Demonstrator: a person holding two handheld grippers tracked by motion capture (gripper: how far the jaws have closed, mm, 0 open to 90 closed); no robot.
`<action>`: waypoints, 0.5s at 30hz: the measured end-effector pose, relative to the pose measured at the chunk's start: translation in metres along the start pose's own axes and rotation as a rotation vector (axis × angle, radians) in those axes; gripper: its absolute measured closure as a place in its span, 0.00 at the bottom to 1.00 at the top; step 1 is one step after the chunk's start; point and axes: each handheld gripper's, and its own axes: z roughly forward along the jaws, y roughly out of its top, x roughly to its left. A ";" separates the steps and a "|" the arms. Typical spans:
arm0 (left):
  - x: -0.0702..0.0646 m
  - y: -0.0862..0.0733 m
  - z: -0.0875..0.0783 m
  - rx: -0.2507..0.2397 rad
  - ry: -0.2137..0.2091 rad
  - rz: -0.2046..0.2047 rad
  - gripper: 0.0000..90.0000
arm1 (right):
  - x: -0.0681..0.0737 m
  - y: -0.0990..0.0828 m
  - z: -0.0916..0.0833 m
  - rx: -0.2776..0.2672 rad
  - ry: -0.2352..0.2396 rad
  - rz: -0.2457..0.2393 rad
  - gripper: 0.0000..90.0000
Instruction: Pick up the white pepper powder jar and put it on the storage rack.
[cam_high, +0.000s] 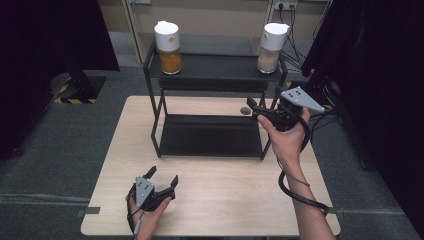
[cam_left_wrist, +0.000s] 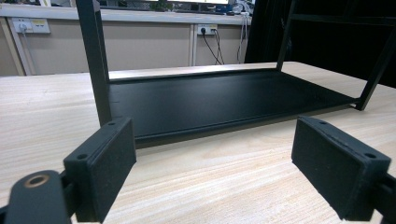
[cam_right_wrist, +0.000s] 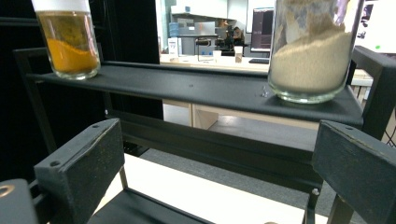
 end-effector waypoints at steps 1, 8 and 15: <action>0.000 0.000 0.000 0.000 0.000 0.000 0.15 | 0.000 -0.001 -0.001 0.001 0.000 0.001 0.03; 0.000 0.000 0.000 -0.001 0.001 0.002 0.15 | 0.000 -0.011 -0.007 0.008 0.004 0.003 0.03; -0.001 0.000 0.000 -0.002 0.001 0.002 0.15 | 0.000 -0.021 -0.013 0.021 0.010 0.008 0.03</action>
